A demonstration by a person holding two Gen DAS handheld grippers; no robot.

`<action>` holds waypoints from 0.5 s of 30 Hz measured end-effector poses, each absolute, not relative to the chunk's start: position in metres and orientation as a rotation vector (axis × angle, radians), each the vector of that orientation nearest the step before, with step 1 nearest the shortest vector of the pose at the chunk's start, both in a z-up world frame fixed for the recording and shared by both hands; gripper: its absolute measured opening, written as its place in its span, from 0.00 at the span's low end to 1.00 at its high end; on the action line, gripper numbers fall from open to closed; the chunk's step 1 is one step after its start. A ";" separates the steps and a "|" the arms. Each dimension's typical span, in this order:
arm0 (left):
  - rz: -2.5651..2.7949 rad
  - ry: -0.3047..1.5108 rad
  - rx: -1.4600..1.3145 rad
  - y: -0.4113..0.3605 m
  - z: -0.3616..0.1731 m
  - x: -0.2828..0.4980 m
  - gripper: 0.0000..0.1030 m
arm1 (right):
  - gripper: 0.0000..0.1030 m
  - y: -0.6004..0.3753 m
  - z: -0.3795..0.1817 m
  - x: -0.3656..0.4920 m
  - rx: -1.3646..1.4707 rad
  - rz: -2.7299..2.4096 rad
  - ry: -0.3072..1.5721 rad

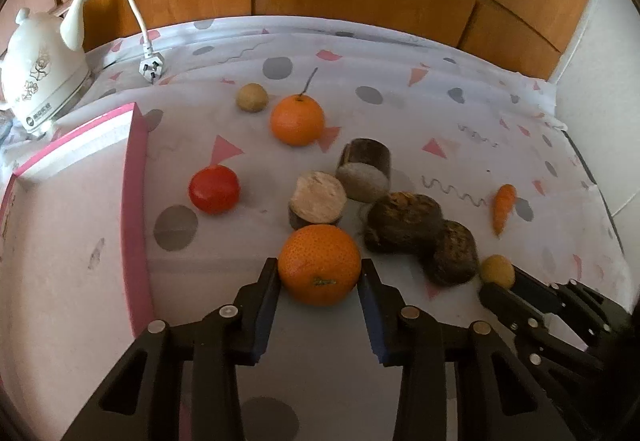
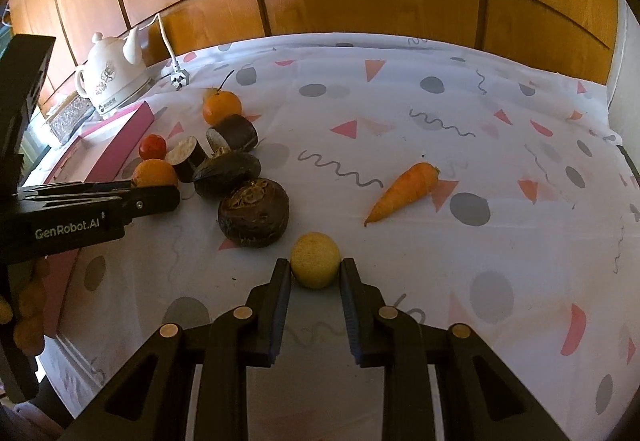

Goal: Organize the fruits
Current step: 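Grasp the mandarin with the left gripper while the right gripper grasps the small yellow fruit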

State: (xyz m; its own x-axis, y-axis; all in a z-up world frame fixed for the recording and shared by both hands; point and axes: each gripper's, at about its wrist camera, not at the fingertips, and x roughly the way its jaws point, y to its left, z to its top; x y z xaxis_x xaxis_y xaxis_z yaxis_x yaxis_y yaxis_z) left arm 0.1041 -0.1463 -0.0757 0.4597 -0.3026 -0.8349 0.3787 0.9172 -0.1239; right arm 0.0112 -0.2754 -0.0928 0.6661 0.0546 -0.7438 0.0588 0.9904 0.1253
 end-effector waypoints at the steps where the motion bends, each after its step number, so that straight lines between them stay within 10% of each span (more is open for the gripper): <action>1: -0.423 1.003 0.085 -0.146 -0.076 0.100 0.38 | 0.25 -0.275 -0.093 0.010 0.140 -0.005 0.837; 15: -0.474 0.963 0.097 -0.142 -0.074 0.052 0.38 | 0.24 -0.264 -0.092 -0.001 0.115 -0.027 0.840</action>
State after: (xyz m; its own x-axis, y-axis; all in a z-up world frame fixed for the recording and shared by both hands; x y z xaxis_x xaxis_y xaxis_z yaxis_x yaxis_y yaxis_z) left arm 0.0522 -0.1422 -0.0740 0.4773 -0.3453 -0.8081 0.4298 0.8938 -0.1281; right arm -0.0008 -0.2635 -0.0916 0.6675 0.0217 -0.7443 0.0690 0.9935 0.0908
